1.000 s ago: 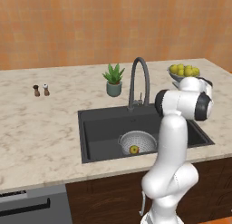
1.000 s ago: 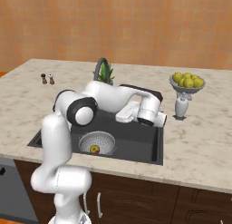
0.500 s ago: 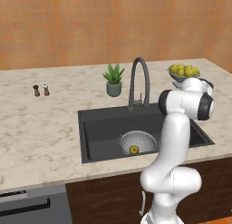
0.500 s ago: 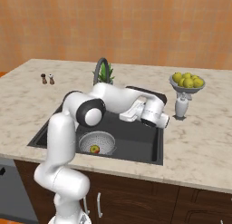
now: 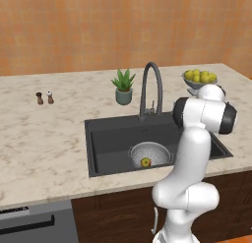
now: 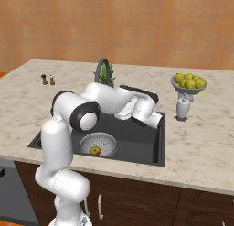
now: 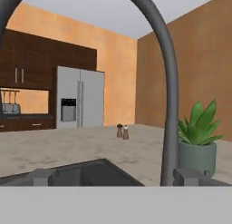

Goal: Put the colander in the sink, put the apple in the colander, and turn on the sink faucet and pour water over the colander.

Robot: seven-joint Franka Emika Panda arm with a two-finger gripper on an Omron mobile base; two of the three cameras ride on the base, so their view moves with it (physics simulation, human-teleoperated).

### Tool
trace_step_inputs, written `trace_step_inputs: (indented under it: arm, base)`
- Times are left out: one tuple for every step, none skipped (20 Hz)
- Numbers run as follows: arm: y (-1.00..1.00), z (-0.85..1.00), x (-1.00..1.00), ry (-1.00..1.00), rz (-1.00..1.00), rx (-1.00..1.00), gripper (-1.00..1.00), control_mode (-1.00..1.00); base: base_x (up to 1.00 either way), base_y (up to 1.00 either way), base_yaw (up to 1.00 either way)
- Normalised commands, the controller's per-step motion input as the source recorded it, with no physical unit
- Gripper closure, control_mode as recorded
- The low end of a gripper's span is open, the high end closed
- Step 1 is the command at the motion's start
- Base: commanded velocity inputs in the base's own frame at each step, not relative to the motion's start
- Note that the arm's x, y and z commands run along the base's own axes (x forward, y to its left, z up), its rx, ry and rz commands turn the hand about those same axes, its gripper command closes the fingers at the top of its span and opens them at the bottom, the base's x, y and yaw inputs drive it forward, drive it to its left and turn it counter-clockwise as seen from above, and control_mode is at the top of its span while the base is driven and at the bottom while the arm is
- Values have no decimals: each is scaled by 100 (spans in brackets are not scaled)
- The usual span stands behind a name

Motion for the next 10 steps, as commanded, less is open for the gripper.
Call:
trace_step_inputs:
  arm:
    - [0,9,19,0,-1,-6,-100,-100]
    - [0,6,20,-1,0,-6,-100,-100]
    - [0,4,25,-1,0,-6,-100,-100]
    - [0,0,26,-3,0,-6,-100,-100]
    - [0,0,24,-3,0,-6,-100,-100]
    - [1,0,19,-10,0,-8,-100,-100]
    - [3,-3,18,-14,0,-8,-100,-100]
    - [4,-3,18,-16,0,-8,-100,-100]
    - [3,0,21,-15,0,-5,-100,-100]
    - [0,-1,22,-13,0,-2,-100,-100]
  base:
    - [0,0,0]
    - [0,0,0]
    - [0,0,0]
    - [0,0,0]
    - [0,0,0]
    - [0,0,0]
    - [0,0,0]
    - [0,0,0]
    - [0,0,0]
    - [0,0,0]
